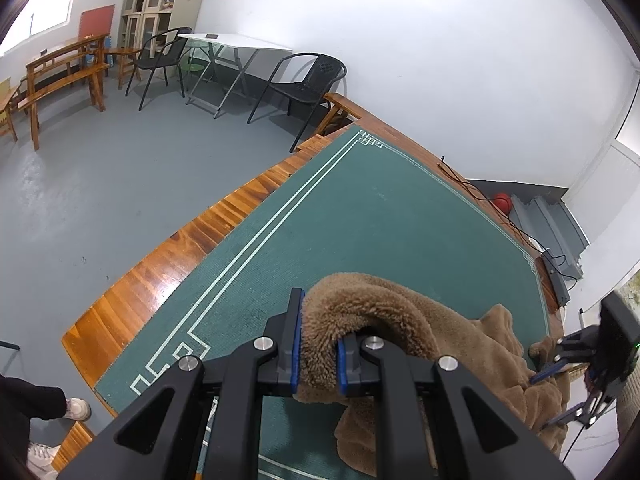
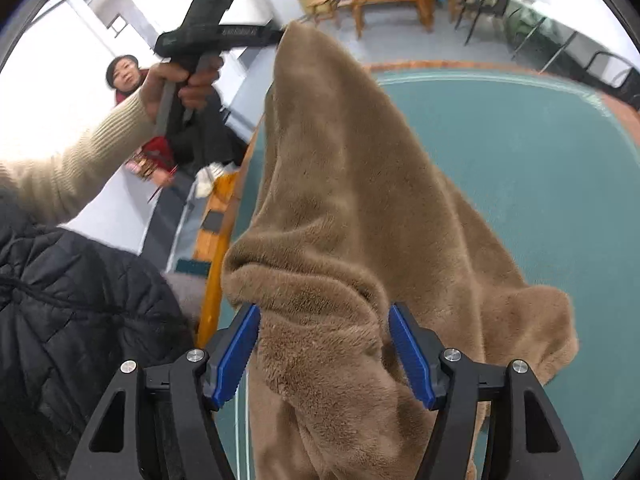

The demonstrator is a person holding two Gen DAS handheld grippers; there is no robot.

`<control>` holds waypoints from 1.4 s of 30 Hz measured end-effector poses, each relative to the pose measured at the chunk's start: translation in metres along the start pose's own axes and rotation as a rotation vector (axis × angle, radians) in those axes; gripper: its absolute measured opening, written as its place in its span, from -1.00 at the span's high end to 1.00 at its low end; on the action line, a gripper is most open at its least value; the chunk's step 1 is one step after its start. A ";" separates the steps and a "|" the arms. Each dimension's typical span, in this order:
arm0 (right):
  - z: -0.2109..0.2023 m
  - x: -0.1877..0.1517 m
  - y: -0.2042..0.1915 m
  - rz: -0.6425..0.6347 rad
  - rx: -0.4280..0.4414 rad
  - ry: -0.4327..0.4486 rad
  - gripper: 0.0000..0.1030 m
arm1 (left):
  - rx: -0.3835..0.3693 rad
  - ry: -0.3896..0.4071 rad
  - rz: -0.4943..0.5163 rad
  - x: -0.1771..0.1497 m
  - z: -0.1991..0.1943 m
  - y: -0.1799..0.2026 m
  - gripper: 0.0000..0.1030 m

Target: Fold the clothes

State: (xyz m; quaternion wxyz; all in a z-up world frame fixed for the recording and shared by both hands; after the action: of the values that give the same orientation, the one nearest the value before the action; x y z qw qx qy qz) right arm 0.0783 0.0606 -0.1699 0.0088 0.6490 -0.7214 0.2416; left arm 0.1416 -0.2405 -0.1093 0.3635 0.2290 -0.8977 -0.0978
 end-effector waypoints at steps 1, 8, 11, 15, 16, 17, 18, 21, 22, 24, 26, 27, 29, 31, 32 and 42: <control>0.006 -0.003 0.000 0.011 0.015 -0.021 -0.33 | 0.001 -0.001 -0.002 0.000 0.001 0.000 0.69; 0.030 -0.016 -0.019 0.038 -0.028 -0.052 0.21 | 0.005 -0.010 -0.009 0.000 0.006 -0.001 0.69; 0.030 -0.021 -0.027 0.047 -0.126 -0.014 0.49 | 0.010 -0.016 -0.012 0.000 0.009 -0.001 0.69; -0.017 -0.015 -0.030 0.131 -0.317 0.162 0.60 | 0.009 -0.021 -0.010 -0.001 0.012 0.001 0.69; -0.036 -0.014 -0.026 0.176 -0.385 0.222 0.61 | 0.009 -0.023 -0.010 -0.001 0.012 0.002 0.69; -0.052 -0.014 -0.024 0.212 -0.449 0.272 0.62 | 0.008 -0.026 -0.009 -0.002 0.013 0.003 0.69; -0.071 -0.016 -0.018 0.238 -0.530 0.316 0.63 | 0.002 -0.031 -0.007 -0.003 0.015 0.005 0.69; -0.116 -0.023 -0.015 0.275 -0.790 0.429 0.64 | -0.021 -0.048 0.013 -0.010 0.019 0.017 0.69; -0.127 -0.024 -0.016 0.287 -0.851 0.459 0.64 | -0.031 -0.054 0.027 -0.012 0.020 0.024 0.69; -0.146 -0.026 -0.019 0.292 -0.952 0.507 0.64 | -0.048 -0.068 0.068 -0.020 0.023 0.040 0.68; -0.156 -0.023 -0.029 0.287 -1.032 0.554 0.64 | -0.056 -0.079 0.100 -0.027 0.025 0.053 0.68; -0.162 -0.021 -0.033 0.288 -1.056 0.580 0.64 | -0.065 -0.085 0.115 -0.031 0.027 0.059 0.68; -0.171 -0.014 -0.046 0.299 -1.098 0.642 0.64 | -0.082 -0.097 0.144 -0.039 0.029 0.071 0.68; -0.186 -0.009 -0.058 0.300 -1.149 0.701 0.64 | -0.092 -0.107 0.164 -0.046 0.030 0.079 0.57; -0.191 -0.008 -0.063 0.297 -1.167 0.720 0.64 | -0.096 -0.108 0.174 -0.049 0.030 0.082 0.35; -0.209 0.001 -0.116 0.299 -1.197 0.819 0.64 | -0.100 -0.095 0.339 -0.076 0.026 0.117 -0.48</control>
State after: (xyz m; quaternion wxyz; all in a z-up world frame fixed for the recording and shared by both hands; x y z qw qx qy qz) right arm 0.1245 0.1305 0.0541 0.5967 0.2859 -0.7493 0.0282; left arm 0.1316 -0.1015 -0.1339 0.3427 0.0513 -0.9337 -0.0904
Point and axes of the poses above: each gripper's, at about its wrist camera, not at the fingertips, and z roughly the way its jaws point, y to its right, x to its top, the point moved 5 cm from there along z, roughly the way its jaws point, and after that the axes turned 1 degree about x, right-handed, at the moved point
